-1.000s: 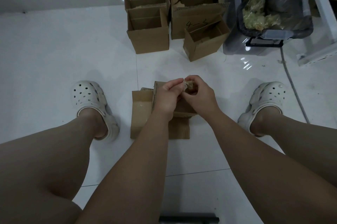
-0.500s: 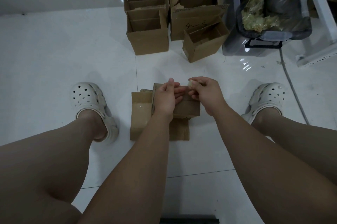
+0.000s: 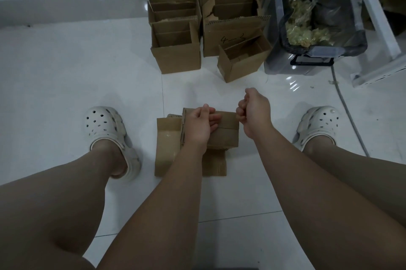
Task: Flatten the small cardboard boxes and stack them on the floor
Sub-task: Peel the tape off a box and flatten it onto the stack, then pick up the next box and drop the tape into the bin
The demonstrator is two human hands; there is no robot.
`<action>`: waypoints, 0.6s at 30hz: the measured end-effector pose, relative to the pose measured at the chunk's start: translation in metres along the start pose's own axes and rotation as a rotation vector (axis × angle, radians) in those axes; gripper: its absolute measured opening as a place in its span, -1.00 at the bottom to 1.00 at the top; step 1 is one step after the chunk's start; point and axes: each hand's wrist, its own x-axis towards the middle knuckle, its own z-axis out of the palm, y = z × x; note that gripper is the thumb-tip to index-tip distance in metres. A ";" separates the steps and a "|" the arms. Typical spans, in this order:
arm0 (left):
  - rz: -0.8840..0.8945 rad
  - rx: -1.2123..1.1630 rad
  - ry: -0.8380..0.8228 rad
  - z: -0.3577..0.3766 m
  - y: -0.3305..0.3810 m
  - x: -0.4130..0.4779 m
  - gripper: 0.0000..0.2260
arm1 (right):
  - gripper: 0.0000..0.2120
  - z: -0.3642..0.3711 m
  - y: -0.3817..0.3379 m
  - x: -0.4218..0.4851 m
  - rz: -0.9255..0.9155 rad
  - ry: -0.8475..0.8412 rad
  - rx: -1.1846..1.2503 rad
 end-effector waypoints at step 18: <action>-0.041 0.007 -0.021 0.001 0.003 0.002 -0.81 | -0.76 -0.007 -0.067 0.062 -0.240 0.164 -0.152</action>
